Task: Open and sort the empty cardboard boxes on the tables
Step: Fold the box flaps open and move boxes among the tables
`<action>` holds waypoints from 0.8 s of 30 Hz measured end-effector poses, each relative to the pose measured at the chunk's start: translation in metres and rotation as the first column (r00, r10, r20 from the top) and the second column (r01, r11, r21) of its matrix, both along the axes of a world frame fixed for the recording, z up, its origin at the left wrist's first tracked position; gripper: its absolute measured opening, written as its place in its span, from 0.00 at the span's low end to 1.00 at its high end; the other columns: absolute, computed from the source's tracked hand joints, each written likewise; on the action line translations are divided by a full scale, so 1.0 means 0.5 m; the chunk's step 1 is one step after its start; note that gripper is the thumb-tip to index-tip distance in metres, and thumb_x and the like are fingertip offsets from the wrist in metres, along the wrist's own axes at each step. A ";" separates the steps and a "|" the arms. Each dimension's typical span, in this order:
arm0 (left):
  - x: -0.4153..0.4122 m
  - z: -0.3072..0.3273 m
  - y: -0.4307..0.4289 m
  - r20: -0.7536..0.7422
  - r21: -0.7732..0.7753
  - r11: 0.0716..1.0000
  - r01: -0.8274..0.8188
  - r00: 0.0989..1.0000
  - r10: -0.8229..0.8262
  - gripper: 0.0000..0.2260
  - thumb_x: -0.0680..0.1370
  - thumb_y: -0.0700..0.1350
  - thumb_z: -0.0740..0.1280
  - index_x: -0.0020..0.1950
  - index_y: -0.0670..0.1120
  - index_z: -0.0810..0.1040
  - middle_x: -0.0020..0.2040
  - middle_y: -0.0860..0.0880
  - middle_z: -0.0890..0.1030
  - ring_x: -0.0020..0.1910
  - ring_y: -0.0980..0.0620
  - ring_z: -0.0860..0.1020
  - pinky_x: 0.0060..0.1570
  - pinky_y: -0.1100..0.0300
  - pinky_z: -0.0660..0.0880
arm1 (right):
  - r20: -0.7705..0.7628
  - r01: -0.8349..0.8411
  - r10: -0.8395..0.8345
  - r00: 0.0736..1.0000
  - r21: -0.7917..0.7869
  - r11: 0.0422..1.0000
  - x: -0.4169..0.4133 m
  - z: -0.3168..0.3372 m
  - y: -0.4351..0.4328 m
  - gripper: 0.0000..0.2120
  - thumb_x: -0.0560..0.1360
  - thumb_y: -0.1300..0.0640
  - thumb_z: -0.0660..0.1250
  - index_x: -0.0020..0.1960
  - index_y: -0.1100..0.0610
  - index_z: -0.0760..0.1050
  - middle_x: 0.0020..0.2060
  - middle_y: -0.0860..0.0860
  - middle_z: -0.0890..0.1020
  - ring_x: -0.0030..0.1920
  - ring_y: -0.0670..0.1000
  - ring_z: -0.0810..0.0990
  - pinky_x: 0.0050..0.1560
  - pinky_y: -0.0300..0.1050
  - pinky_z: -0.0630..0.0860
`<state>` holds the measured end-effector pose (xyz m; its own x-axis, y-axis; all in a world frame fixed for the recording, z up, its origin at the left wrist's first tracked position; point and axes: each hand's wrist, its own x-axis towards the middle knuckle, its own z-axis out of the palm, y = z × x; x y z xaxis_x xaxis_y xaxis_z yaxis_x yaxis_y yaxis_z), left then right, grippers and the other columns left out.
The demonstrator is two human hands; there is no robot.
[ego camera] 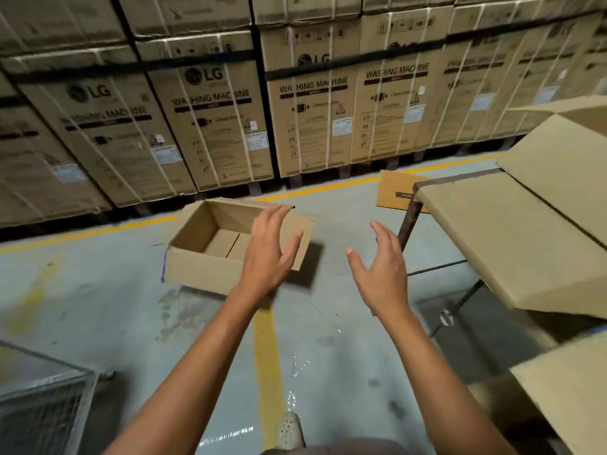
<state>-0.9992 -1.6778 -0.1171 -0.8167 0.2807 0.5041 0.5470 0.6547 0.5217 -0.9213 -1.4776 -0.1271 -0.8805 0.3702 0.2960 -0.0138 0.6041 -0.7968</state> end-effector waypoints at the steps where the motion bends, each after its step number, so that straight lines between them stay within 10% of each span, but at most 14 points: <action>1: -0.051 0.005 0.002 0.010 -0.001 1.000 0.020 1.000 -0.020 0.21 0.81 0.50 0.63 0.71 0.43 0.71 0.68 0.44 0.72 0.68 0.46 0.69 0.69 0.63 0.60 | -0.003 0.023 -0.023 1.000 -0.001 1.000 -0.039 0.009 0.001 0.29 0.77 0.52 0.70 0.75 0.56 0.65 0.73 0.52 0.69 0.72 0.52 0.69 0.71 0.50 0.68; 24: -0.968 0.055 0.568 0.039 -0.027 0.890 0.454 0.891 -0.453 0.22 0.82 0.53 0.61 0.73 0.45 0.69 0.71 0.46 0.70 0.71 0.48 0.67 0.70 0.53 0.65 | 0.004 0.509 -0.509 0.861 -0.018 0.860 -0.815 0.035 0.464 0.30 0.78 0.51 0.69 0.76 0.54 0.63 0.74 0.52 0.67 0.72 0.55 0.68 0.68 0.52 0.69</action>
